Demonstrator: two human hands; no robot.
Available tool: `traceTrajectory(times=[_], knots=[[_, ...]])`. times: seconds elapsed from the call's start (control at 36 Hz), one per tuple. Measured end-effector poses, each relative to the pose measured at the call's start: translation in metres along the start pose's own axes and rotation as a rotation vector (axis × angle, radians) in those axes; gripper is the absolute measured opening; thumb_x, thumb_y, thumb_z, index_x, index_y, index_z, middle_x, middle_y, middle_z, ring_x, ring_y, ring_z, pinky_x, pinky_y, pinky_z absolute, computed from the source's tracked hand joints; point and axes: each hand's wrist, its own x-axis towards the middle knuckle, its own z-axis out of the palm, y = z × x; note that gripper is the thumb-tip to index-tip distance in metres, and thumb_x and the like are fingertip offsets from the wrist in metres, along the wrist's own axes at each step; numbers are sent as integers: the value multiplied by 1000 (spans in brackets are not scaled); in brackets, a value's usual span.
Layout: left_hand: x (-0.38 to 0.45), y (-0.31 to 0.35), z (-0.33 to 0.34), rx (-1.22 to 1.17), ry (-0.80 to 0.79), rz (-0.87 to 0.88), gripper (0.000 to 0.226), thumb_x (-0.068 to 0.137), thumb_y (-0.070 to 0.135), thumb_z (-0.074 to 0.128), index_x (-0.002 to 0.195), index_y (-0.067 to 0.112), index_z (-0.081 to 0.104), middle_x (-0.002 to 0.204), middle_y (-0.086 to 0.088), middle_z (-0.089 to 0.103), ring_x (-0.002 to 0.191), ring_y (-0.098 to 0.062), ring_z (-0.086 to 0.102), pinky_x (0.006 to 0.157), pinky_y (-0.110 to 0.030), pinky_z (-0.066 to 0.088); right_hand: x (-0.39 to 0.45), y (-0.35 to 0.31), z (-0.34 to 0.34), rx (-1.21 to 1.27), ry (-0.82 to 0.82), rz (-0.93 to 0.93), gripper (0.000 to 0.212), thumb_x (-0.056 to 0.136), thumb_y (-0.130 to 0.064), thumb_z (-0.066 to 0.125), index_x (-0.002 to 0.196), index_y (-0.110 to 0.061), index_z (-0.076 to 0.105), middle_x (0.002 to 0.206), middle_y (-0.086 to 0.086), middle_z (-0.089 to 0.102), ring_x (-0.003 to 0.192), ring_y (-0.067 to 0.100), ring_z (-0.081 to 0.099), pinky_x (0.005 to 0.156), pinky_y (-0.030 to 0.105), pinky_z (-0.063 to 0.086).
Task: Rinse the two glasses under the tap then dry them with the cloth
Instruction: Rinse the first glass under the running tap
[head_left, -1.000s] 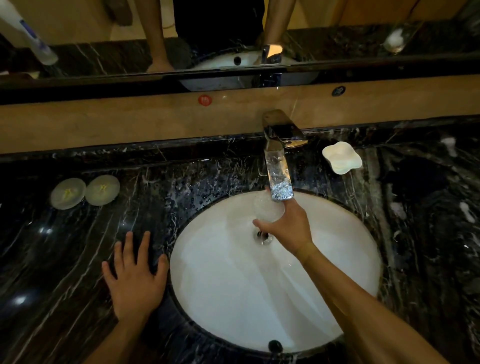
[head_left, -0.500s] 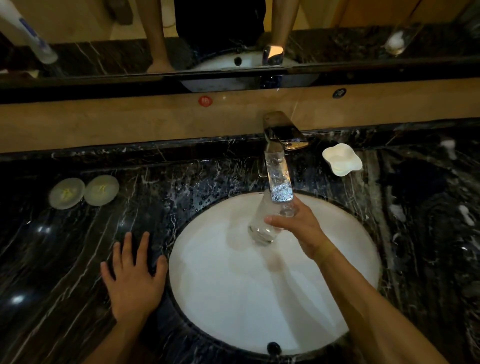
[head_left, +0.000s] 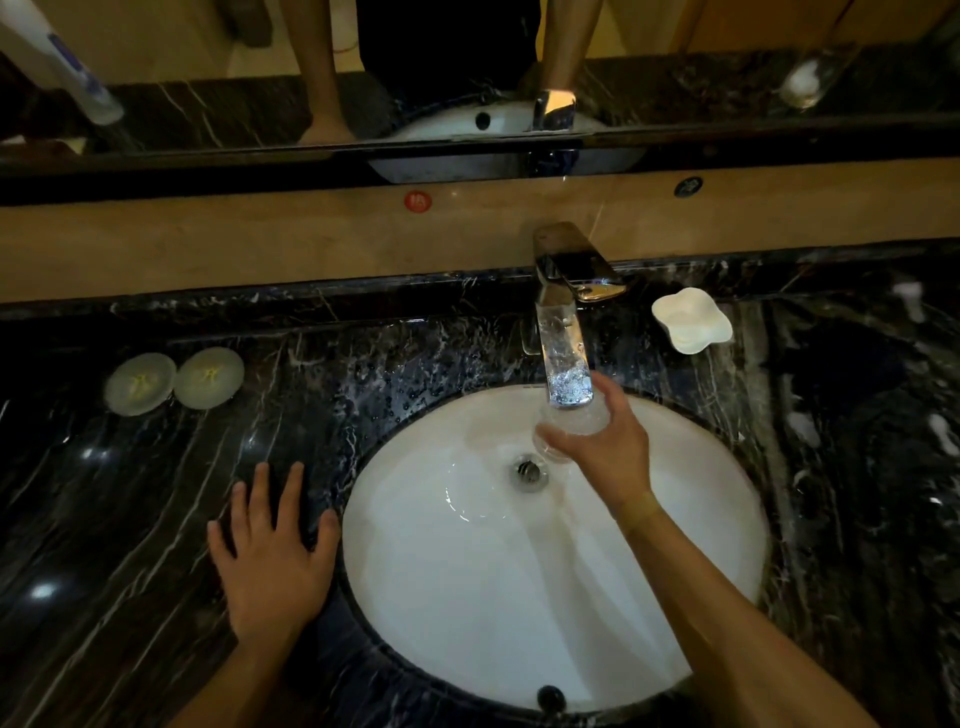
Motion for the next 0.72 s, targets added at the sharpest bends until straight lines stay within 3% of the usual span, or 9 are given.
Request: traceTrajectory(times=[0.08, 0.17, 0.25, 0.42, 0.56, 0.72], knots=[[0, -1, 1, 1, 4, 2, 75, 89, 65, 21, 156, 32, 28, 165, -7, 21, 153, -30, 15, 120, -60, 10, 3, 5, -8, 232, -21, 151, 59, 63, -30, 91, 114, -38, 62, 113, -14, 66, 108, 13, 61, 92, 35, 52], [1, -1, 2, 3, 9, 5, 74, 90, 64, 23, 156, 32, 28, 165, -7, 22, 152, -31, 16, 120, -60, 10, 1, 9, -12, 392, -86, 297, 56, 59, -41, 86, 111, -39, 66, 116, -1, 69, 102, 19, 67, 81, 40, 59], [0, -1, 2, 5, 13, 7, 74, 90, 64, 24, 156, 31, 30, 165, -8, 23, 152, -31, 17, 119, -60, 11, -1, 11, -11, 509, -152, 422, 38, 80, -32, 78, 115, -30, 64, 118, 9, 68, 95, 24, 67, 67, 36, 57], [-1, -1, 2, 3, 15, 8, 74, 89, 64, 24, 155, 30, 31, 164, -8, 25, 152, -32, 17, 119, -61, 12, -2, 5, 0, 732, -204, 666, 51, 82, -40, 75, 127, -21, 61, 126, 10, 63, 103, 31, 67, 83, 48, 59], [1, -1, 2, 1, 20, 9, 75, 89, 64, 24, 155, 29, 32, 164, -9, 25, 152, -32, 18, 118, -61, 12, 2, -8, 5, 993, -191, 830, 37, 83, -38, 76, 109, -13, 65, 115, 11, 62, 96, 29, 66, 82, 48, 60], [-1, -1, 1, -8, 20, 9, 74, 89, 64, 24, 155, 30, 32, 164, -9, 25, 151, -32, 18, 118, -60, 13, 10, -5, 18, 1229, -110, 1024, 74, 65, -41, 91, 129, -13, 64, 127, 12, 66, 103, 32, 70, 71, 43, 61]])
